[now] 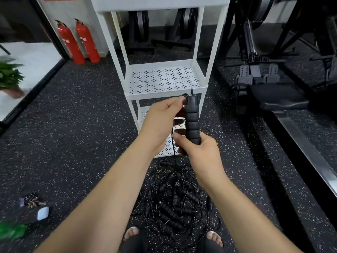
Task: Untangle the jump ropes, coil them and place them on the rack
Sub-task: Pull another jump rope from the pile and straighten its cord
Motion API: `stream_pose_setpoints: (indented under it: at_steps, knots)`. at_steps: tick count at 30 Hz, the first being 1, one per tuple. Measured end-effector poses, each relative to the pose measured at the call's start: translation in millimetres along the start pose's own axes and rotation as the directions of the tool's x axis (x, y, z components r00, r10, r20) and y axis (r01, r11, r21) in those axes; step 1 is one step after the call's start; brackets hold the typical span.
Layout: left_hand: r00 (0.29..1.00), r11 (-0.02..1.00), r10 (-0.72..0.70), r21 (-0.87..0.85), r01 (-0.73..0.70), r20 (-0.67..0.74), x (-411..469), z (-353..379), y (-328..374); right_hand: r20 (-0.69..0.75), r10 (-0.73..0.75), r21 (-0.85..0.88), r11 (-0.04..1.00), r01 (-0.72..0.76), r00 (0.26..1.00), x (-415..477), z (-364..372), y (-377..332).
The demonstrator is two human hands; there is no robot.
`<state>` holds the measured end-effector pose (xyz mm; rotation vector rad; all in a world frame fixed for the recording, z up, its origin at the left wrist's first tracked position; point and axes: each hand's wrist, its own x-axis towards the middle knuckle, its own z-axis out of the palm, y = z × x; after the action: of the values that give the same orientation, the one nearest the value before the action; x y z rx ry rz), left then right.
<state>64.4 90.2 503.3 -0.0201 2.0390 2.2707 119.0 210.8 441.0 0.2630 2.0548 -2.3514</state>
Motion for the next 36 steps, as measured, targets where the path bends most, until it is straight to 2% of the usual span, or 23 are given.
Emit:
stream_pose_setpoints:
  at_steps: [7,13,18,24,28,34,36]
  knots:
    - [0.995,0.978,-0.090,-0.184,0.096,0.040,-0.1,2.9,-0.5,-0.007,-0.061,-0.032,0.998,0.061,0.998,1.1,3.1,-0.9]
    - [0.996,0.974,-0.051,-0.218,0.065,0.067,-3.1,4.1,7.7,-0.074,-0.169,-0.140,0.978,0.157,0.983,-0.5,5.7,-1.7]
    - [0.994,0.961,-0.041,-0.269,0.068,0.104,-3.8,2.4,12.1,-0.083,-0.185,-0.168,0.971,0.169,0.979,-0.1,7.0,-6.5]
    - [0.993,0.998,-0.009,-0.054,0.016,0.119,4.2,-13.3,-6.1,-0.074,-0.209,-0.198,0.961,0.191,0.975,1.4,0.2,-27.0]
    - [0.960,0.982,-0.189,0.068,0.178,0.209,9.7,-33.9,-49.6,-0.069,-0.231,-0.185,0.959,0.215,0.971,4.6,-3.4,-40.6]
    - [0.898,0.905,-0.413,0.178,0.386,0.151,5.4,-54.0,-115.1,-0.105,-0.230,-0.106,0.970,0.219,0.968,3.5,0.2,-57.7]
    - [0.881,0.880,-0.445,0.261,0.396,0.163,3.6,-55.7,-126.6,-0.101,-0.236,-0.081,0.970,0.229,0.966,0.6,1.1,-66.5]
